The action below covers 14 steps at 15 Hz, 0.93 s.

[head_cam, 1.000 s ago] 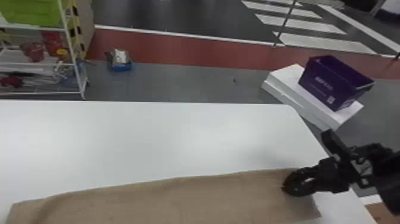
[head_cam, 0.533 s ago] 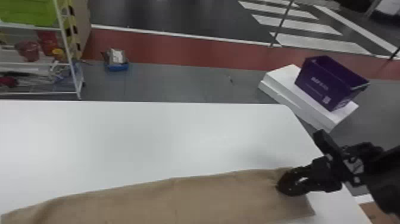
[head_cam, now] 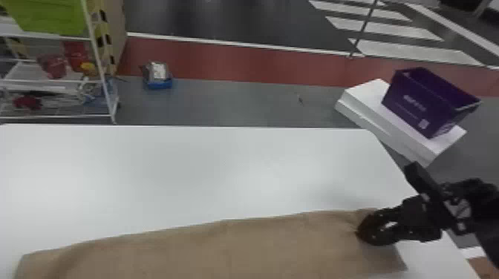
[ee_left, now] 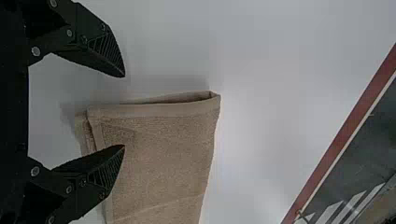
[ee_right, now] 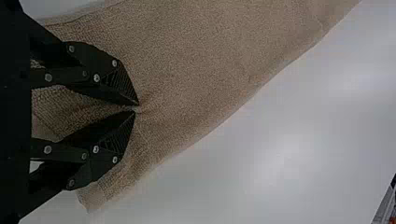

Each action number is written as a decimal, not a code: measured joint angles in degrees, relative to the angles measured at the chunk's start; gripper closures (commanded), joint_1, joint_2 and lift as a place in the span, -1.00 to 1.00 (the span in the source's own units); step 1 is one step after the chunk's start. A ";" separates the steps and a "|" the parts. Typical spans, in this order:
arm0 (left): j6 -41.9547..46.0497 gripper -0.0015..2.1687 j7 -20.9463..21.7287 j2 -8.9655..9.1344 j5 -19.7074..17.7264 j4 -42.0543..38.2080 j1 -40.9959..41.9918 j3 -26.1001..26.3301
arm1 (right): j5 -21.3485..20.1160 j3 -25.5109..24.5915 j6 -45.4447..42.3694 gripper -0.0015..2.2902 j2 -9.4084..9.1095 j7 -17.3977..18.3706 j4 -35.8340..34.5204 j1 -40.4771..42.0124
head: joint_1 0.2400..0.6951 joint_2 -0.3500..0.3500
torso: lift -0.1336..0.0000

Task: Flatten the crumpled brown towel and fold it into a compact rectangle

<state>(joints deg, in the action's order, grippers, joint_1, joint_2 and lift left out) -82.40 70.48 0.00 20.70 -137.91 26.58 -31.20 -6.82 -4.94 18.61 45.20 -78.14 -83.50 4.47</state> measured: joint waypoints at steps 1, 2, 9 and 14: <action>-0.11 -0.97 -1.27 0.00 -0.79 -1.06 -0.19 -0.34 | 0.02 0.01 -0.02 -0.29 -0.02 0.00 -0.08 0.02 | 1.00 -0.49 | -0.85; -0.22 -0.97 -2.74 0.00 -1.74 -1.97 -0.24 -0.46 | 0.04 0.01 -0.03 -0.29 -0.03 0.00 -0.14 0.08 | 1.00 -0.48 | -0.85; -2.63 -0.76 -12.11 0.00 -2.58 0.35 -0.22 6.35 | 0.03 0.01 -0.87 -0.29 -0.80 0.00 -0.28 0.45 | 1.00 -0.56 | -0.85; -1.82 0.13 -12.72 0.00 0.03 1.89 -0.25 9.48 | 0.33 0.26 -2.02 -0.28 -1.02 0.00 -0.31 0.46 | 1.00 -0.58 | -0.85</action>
<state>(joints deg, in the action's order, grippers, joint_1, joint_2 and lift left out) -84.21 57.76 0.00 20.73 -136.02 26.33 -21.72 -6.49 -4.68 16.59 44.18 -78.13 -83.81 4.93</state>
